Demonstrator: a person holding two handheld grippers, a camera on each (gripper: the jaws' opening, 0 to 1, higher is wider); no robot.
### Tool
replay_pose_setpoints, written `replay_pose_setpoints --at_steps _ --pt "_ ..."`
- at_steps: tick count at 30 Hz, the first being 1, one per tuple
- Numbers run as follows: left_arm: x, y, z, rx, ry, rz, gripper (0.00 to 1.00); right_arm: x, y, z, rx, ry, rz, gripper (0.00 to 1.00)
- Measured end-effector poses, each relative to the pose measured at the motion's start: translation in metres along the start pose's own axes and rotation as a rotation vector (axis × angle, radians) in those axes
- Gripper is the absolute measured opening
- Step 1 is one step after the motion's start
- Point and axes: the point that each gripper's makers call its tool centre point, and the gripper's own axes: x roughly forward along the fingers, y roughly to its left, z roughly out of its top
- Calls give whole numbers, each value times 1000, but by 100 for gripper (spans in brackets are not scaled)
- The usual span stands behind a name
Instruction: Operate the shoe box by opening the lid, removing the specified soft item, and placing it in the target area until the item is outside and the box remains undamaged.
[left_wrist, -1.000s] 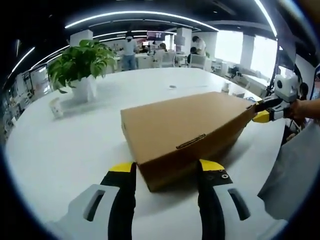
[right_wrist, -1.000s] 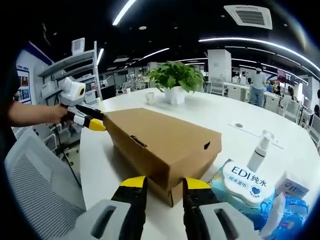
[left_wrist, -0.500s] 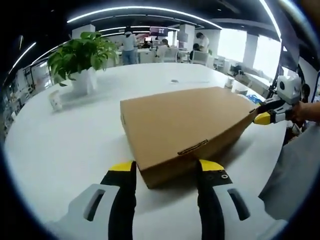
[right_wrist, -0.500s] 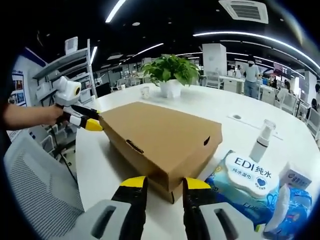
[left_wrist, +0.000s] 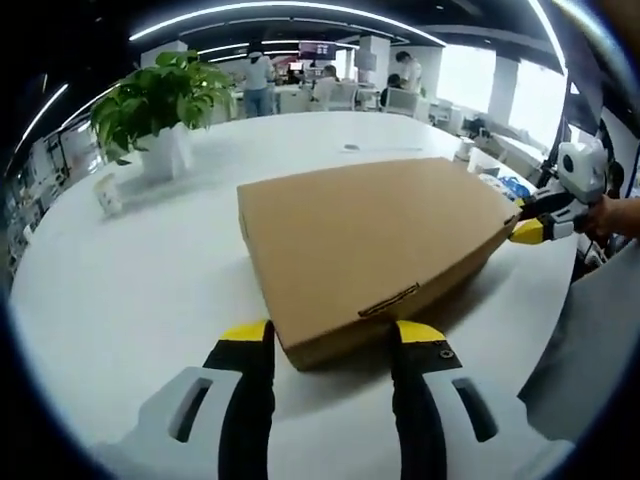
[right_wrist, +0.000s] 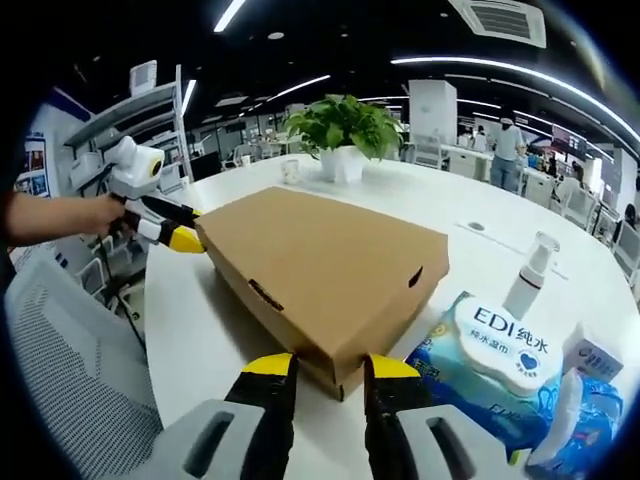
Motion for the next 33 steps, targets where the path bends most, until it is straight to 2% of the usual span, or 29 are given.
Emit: replay_pose_setpoints --at_steps 16,33 --pt "11 10 10 16 2 -11 44 10 -9 8 5 6 -5 22" --pt "32 22 27 40 6 -23 44 23 -26 18 19 12 -19 23"
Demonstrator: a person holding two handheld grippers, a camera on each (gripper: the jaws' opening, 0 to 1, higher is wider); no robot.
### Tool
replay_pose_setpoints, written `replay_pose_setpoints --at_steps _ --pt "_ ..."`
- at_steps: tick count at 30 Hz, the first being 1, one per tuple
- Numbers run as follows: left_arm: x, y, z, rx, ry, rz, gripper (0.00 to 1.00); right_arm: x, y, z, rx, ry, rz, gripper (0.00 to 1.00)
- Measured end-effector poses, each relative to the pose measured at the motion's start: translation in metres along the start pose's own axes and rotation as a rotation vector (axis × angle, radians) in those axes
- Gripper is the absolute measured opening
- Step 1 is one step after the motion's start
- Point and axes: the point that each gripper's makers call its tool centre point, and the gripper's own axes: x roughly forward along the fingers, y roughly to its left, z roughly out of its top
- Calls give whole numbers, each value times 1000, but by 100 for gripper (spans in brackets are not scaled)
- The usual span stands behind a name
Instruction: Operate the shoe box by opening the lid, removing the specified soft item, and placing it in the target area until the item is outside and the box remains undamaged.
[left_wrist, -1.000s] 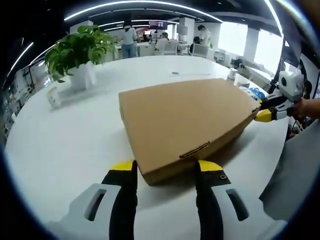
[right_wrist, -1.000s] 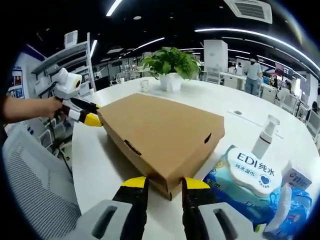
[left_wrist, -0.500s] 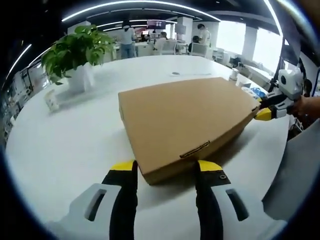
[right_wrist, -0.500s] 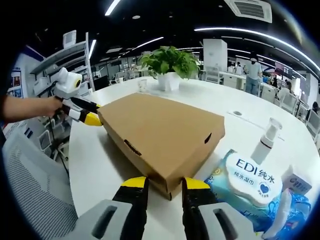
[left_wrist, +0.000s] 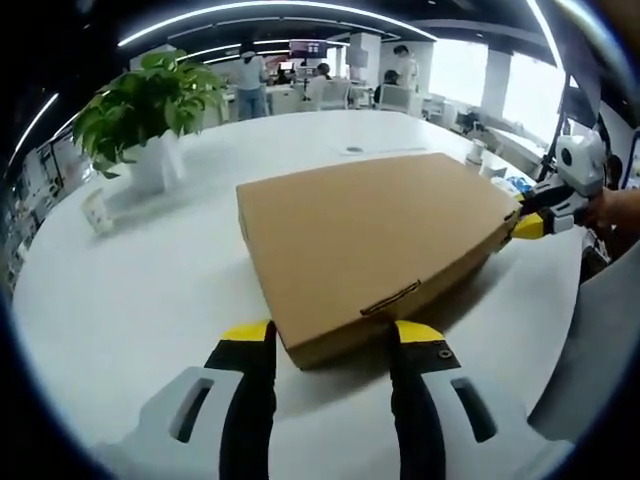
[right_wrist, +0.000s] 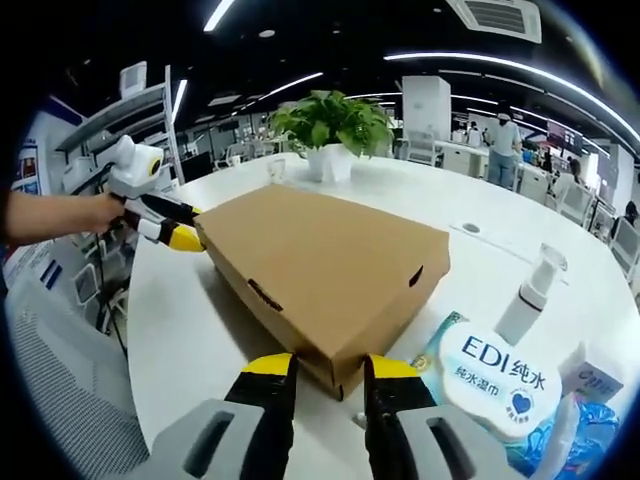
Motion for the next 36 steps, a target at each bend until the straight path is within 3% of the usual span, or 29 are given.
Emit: replay_pose_setpoints --at_steps 14,17,20,25,36 --pt "4 5 5 8 -7 2 44 7 -6 5 13 6 -10 23" --pt "4 5 5 15 -10 -3 45 6 -8 5 110 10 13 24" --pt "4 5 5 -9 -4 -7 44 4 -8 6 68 8 3 23" --pt "-1 6 6 -14 -18 -4 47 2 -6 6 66 2 9 26" --pt "-23 -2 6 -57 -91 1 54 -25 -3 12 15 -32 12 32"
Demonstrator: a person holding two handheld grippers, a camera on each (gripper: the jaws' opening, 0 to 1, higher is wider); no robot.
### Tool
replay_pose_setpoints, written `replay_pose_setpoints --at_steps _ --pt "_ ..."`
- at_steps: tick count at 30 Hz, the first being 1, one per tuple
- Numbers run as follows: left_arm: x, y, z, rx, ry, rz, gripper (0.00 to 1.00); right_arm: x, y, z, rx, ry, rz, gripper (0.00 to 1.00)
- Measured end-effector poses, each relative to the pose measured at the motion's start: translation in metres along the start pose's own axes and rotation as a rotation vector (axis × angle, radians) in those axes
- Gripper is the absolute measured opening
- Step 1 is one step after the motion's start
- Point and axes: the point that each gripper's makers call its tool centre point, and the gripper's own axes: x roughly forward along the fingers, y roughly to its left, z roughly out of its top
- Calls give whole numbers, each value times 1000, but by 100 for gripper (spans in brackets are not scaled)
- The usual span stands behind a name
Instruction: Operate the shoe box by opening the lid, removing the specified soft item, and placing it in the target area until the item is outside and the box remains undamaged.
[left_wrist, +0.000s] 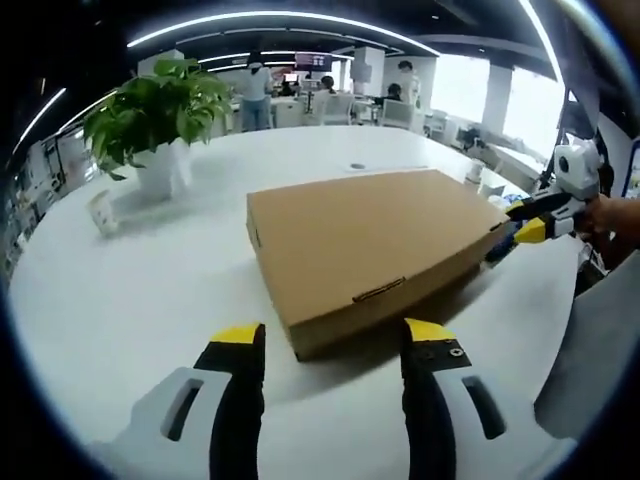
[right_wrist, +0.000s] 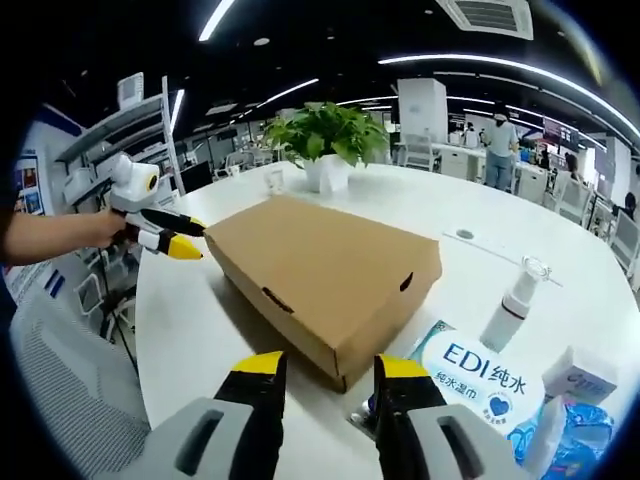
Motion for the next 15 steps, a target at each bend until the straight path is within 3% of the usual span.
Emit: replay_pose_setpoints --at_steps 6,15 --pt "-11 -12 -1 -4 -23 -1 57 -19 -2 2 -24 -17 -16 37" --pt "-34 -33 12 5 -75 -8 65 -54 -12 0 -17 -55 -68 45"
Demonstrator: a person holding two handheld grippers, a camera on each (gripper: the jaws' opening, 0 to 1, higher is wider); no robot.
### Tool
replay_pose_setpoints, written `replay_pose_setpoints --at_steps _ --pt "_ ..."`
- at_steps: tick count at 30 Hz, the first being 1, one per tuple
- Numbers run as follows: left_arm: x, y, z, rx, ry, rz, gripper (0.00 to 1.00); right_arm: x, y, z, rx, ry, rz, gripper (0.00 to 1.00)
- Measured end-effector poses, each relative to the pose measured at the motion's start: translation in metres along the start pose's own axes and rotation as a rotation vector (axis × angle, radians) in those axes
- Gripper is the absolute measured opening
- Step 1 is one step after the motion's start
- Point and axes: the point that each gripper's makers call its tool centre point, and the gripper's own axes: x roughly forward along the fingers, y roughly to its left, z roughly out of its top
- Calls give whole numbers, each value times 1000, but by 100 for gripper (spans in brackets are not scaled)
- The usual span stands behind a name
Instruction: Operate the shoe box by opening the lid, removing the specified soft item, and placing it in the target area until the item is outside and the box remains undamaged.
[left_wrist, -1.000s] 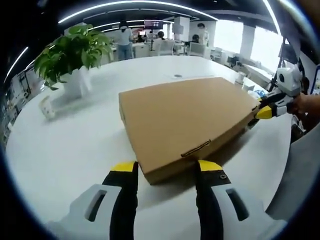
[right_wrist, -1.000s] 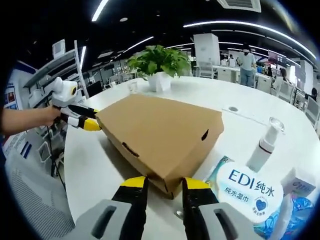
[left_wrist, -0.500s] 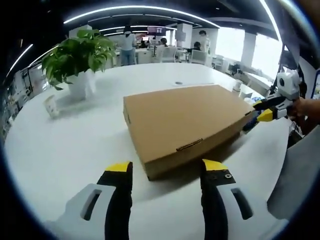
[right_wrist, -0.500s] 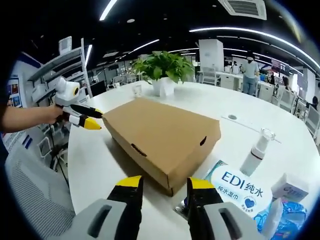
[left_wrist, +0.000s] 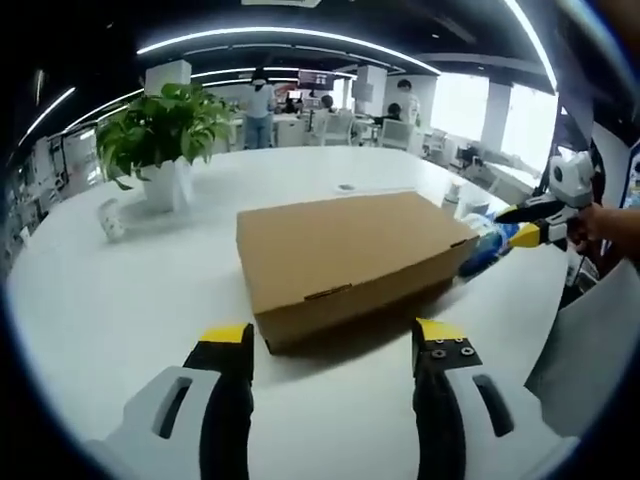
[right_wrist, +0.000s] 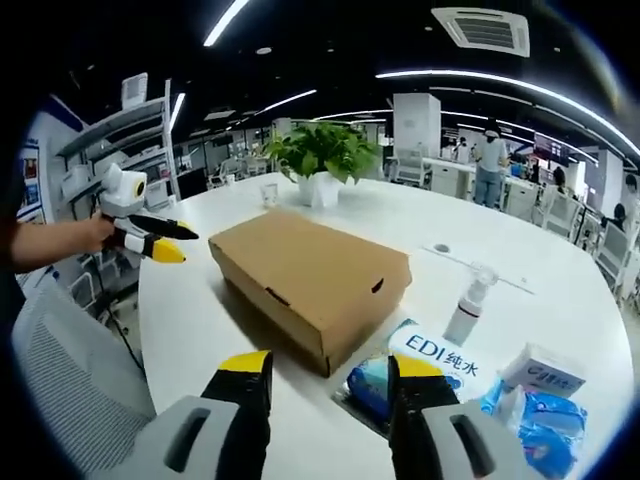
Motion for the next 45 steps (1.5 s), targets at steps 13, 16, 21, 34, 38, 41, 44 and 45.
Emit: replay_pose_setpoints --at_steps 13,16,21,34,38,41,44,45 --pt "-26 -27 13 23 -54 -12 74 -62 -41 -20 44 -20 -152 56" --pt "-30 -35 12 10 -63 -17 77 -75 -48 -22 66 -38 -186 58" --pt "-37 -46 10 -2 -78 -17 80 -96 -56 -27 91 -56 -235 63" --pt "-56 -67 5 29 -117 -16 90 -140 -57 -49 104 -75 -321 76" --pt "-64 -72 4 27 -135 -4 93 -148 -52 -55 114 -73 -337 80" --pt "-69 -74 3 29 -146 11 95 -152 -48 -57 110 -73 -349 83" --pt "-74 -78 3 32 -160 25 98 -157 -41 -55 119 -93 -354 87" --pt "-75 -79 3 35 -165 29 99 -157 -39 -55 117 -97 -353 88"
